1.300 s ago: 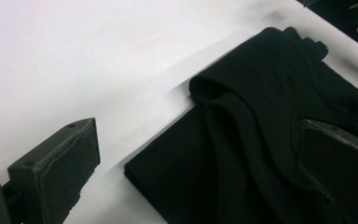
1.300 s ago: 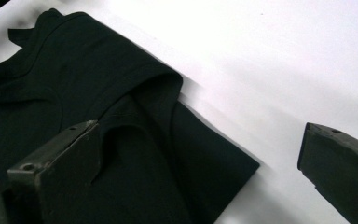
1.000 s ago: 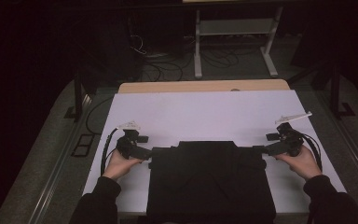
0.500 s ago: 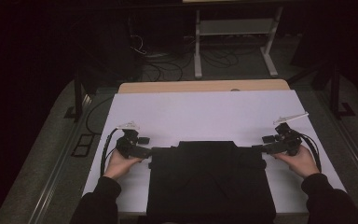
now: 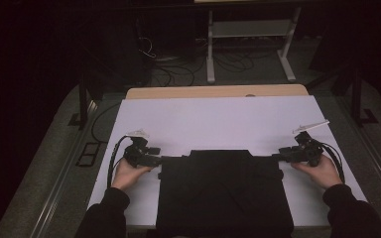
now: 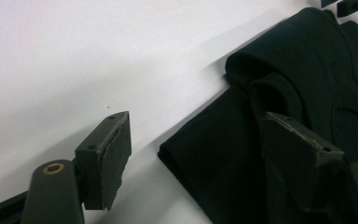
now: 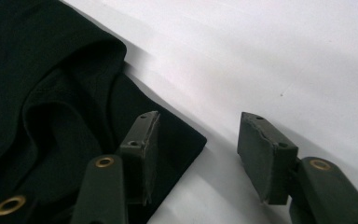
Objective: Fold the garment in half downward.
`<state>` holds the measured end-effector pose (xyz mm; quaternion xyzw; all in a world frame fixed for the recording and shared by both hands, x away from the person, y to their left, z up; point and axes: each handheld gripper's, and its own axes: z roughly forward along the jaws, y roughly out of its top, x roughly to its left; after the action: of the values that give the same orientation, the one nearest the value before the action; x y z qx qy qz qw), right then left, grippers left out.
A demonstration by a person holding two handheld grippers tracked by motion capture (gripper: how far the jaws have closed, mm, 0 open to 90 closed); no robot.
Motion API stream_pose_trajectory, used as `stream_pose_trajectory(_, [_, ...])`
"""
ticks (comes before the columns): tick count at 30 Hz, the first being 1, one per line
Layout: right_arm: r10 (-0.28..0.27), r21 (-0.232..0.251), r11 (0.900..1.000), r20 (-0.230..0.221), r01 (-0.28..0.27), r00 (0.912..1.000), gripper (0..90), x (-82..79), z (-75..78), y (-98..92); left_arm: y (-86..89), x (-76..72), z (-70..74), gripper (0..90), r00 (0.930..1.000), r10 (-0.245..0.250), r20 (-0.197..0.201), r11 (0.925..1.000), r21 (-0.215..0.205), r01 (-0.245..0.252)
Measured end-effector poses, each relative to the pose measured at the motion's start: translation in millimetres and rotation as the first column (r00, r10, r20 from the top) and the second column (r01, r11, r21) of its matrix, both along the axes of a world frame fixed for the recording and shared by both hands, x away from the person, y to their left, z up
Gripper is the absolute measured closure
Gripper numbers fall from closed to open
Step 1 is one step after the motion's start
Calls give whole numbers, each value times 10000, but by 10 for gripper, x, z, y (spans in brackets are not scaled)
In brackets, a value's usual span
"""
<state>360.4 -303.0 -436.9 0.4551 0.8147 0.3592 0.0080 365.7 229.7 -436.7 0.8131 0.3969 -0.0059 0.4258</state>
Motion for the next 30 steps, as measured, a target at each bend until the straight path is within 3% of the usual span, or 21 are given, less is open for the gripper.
stream_pose_trajectory(10, [150, 39, 9999, -159, -149, 9998, 515, 10, -33, 7, -1, 33, -40, 423, 9999, -157, -46, 9998, 141, 158])
stream_pose_trajectory(18, [339, -18, 9994, -294, -340, 9990, 691, 19, -58, 45, -29, 38, -60, 651, 9993, -314, -205, 9988, 361, 322])
stream_pose_trajectory(23, [429, -105, 9990, -322, -433, 9986, 854, 26, -68, 72, -50, 37, -52, 801, 9992, -380, -132, 9977, 560, 386])
stream_pose_trajectory(25, [424, -112, 9990, -295, -428, 9987, 864, 26, -63, 73, -55, 37, -49, 852, 9991, -403, -127, 9971, 646, 410])
stream_pose_trajectory(30, [400, -199, 9990, -274, -405, 9988, 874, 17, -51, 84, -71, 37, -24, 873, 9989, -462, -85, 9948, 902, 468])
